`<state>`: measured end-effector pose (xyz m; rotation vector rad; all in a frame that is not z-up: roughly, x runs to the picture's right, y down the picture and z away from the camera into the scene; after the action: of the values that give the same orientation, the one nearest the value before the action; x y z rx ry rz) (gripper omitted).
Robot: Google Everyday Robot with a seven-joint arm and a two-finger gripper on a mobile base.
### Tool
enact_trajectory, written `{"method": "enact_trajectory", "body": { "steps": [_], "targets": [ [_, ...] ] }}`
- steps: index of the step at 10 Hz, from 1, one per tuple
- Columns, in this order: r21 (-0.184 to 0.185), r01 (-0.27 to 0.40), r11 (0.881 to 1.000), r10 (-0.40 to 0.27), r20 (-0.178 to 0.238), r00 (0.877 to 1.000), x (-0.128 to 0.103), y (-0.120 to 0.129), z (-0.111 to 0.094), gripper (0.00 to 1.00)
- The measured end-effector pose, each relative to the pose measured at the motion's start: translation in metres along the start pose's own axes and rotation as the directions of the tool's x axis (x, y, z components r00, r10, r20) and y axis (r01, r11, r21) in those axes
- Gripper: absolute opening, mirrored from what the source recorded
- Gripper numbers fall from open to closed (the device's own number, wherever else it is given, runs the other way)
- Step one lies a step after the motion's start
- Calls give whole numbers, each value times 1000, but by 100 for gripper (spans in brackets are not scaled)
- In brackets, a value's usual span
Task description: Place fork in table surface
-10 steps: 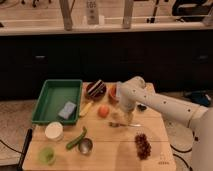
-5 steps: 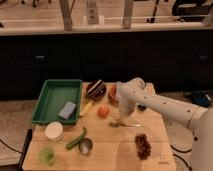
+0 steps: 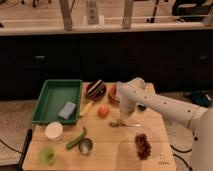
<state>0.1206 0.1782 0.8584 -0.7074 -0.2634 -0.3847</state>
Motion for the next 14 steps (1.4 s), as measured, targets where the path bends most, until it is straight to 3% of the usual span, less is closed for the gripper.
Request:
{"method": "enact_trajectory", "body": {
  "steps": [2,6,10,11,14],
  "targets": [
    [-7,-14,1000,14,0,1000,2,2,-3,78],
    [-15,-48,999,48,-8,999,2,5,-4,80],
    [3,-112,994,112,-19,993,-3,8,11,80],
    [6,-128,992,129,-17,992,-4,9,16,80],
    [14,-165,986,165,-10,986,-4,13,26,58]
  ]
}}
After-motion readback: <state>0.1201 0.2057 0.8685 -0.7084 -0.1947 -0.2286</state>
